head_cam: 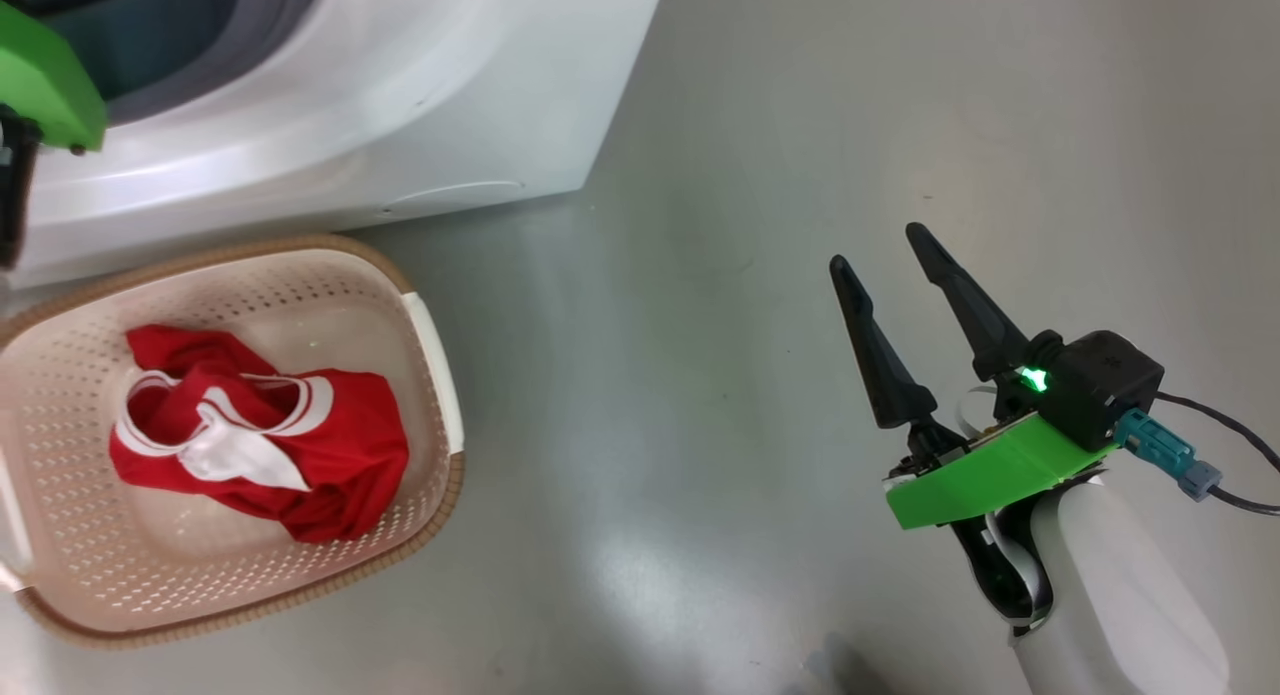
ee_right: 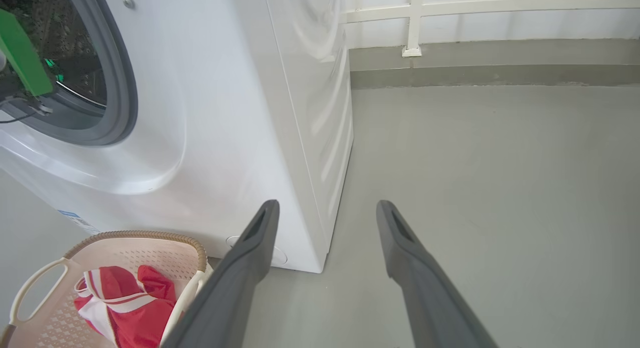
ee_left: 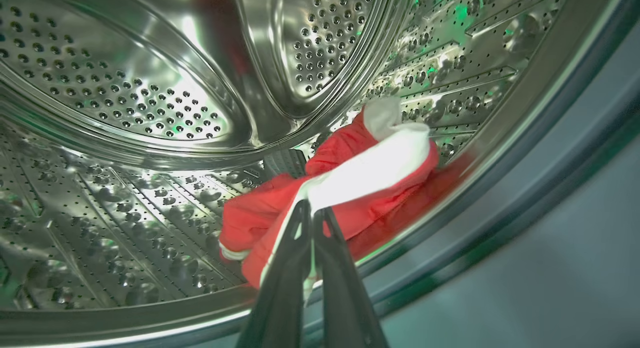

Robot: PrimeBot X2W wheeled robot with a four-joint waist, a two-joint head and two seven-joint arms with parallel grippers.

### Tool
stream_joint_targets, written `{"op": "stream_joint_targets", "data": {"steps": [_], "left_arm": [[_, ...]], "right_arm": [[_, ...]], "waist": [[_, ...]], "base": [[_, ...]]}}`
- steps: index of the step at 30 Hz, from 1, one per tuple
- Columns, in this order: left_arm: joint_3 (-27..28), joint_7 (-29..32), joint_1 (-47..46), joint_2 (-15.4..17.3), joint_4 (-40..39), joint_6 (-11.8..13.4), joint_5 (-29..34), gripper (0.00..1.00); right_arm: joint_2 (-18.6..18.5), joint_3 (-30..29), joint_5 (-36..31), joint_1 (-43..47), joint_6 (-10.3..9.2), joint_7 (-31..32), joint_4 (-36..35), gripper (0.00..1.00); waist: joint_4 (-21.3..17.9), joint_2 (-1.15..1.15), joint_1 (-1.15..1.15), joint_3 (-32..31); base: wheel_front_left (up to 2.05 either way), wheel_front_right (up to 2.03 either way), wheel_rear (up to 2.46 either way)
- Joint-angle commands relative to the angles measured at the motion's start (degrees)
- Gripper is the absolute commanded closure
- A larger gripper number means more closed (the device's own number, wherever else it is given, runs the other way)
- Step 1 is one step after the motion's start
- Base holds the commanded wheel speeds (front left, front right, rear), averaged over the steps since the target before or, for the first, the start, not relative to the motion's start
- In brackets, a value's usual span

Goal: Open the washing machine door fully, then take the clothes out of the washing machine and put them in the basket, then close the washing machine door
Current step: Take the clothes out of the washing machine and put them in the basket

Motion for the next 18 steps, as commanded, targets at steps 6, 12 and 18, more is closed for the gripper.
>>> {"op": "stream_joint_targets", "data": {"steps": [6,12,18], "left_arm": [[7.12,-0.47,5.98,1.27,-7.24,0.72,0.11,1.0],[14.73,-0.47,12.49,-0.52,-14.69,1.27,2.1,1.0],[24.08,-0.47,21.15,-3.03,-22.55,1.3,5.27,1.0]], "right_arm": [[-1.09,0.38,-0.54,1.16,0.09,-0.68,-1.11,0.0],[-1.8,-0.45,-0.7,2.08,0.09,-0.68,-0.81,0.0],[-2.3,-1.97,-0.89,3.82,0.09,-0.68,-0.87,0.0]], "waist": [[2.58,0.0,0.0,-2.16],[4.48,0.0,0.0,-4.3],[6.43,0.0,0.0,-7.16]], "base": [[0.0,0.0,0.0],[0.0,0.0,0.0],[0.0,0.0,0.0]]}}
